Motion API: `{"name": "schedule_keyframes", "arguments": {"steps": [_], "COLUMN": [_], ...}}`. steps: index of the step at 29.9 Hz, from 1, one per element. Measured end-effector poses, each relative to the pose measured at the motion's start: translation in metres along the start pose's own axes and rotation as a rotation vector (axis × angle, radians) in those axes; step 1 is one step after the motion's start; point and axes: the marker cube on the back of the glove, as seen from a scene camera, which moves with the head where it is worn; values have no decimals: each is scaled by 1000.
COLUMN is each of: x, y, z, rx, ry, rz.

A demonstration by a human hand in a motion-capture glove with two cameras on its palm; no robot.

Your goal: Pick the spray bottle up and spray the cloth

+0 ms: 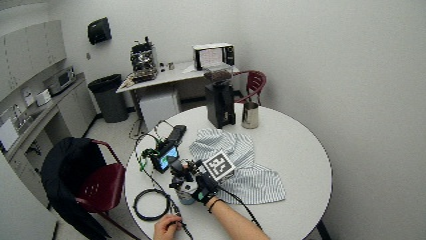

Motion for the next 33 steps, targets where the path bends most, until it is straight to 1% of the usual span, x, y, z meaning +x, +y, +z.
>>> {"name": "schedule_keyframes", "arguments": {"steps": [8, 18, 23, 30, 33], "x": [-10, -16, -17, -15, -14], "y": [6, 25, 42, 76, 84], "z": [-18, -72, -102, -150, -161], "rx": [10, 54, 83, 175, 190], "ry": [45, 100, 139, 188, 212], "rz": [4, 0, 31, 53, 77]}}
